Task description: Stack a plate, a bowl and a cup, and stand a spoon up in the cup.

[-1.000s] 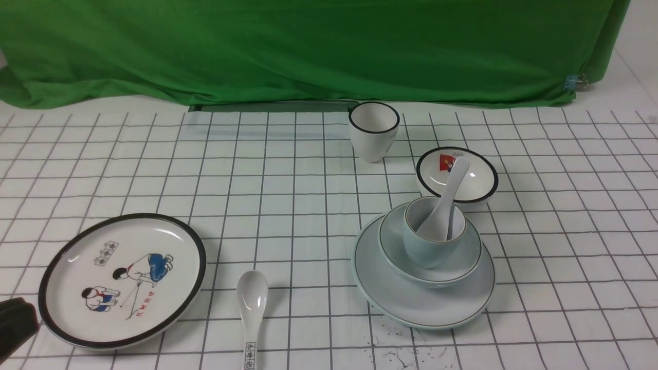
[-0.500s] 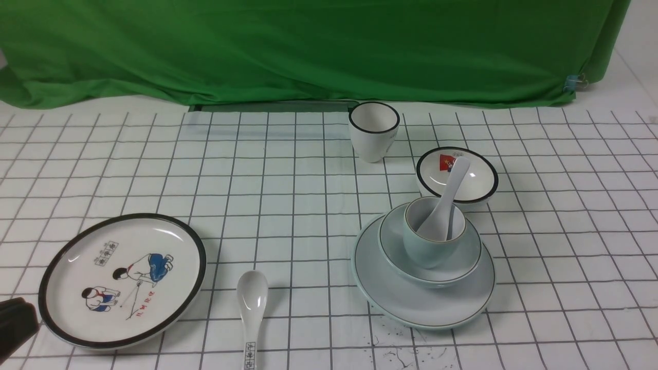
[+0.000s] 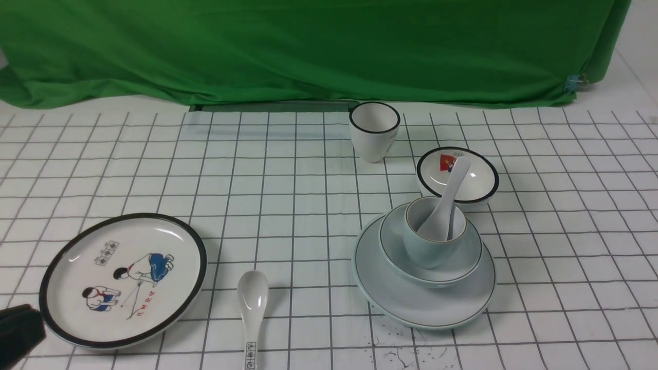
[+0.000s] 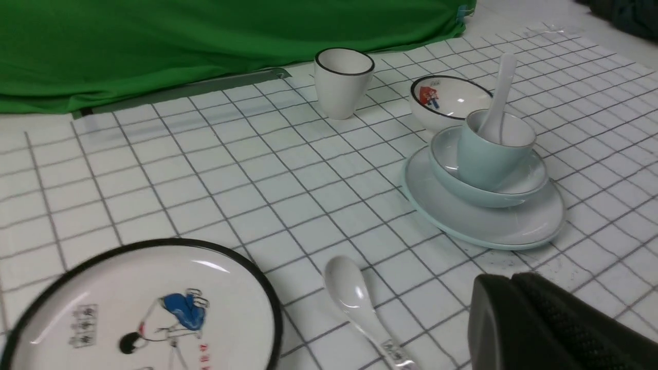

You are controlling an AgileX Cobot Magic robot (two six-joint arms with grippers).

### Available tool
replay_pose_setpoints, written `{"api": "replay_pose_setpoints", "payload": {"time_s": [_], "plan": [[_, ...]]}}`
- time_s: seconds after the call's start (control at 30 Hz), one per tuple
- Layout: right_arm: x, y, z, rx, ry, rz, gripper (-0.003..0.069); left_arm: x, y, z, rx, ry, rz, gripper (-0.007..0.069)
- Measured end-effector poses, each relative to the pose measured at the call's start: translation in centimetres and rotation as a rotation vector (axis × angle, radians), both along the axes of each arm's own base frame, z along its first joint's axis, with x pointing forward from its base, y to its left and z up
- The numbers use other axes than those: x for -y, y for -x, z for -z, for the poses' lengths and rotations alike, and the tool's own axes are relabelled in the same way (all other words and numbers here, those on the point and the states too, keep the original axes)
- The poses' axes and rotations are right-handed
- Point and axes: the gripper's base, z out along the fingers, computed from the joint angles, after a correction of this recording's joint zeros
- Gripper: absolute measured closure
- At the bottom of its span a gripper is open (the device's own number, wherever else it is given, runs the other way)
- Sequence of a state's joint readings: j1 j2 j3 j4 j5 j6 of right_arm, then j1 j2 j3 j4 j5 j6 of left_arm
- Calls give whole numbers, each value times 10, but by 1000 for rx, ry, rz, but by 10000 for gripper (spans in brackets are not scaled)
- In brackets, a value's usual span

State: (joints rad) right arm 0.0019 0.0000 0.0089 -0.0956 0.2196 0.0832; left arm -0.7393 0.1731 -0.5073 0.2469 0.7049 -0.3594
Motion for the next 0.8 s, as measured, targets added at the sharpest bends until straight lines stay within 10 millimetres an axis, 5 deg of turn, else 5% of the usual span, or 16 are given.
{"api": "replay_pose_setpoints", "payload": {"time_s": [0.13,0.37,0.6,0.8], "plan": [[0,0,0,-1,2,0,606,8,-6,2,104,66,-35,656],[0,0,0,0,1,1,587,-1,-28,29,425,55,-384,656],[0,0,0,-1,1,1,580,-20,-24,79,351,-49,-668,655],[0,0,0,0,1,1,568,-22,-21,103,303,-66,-725,655]]}}
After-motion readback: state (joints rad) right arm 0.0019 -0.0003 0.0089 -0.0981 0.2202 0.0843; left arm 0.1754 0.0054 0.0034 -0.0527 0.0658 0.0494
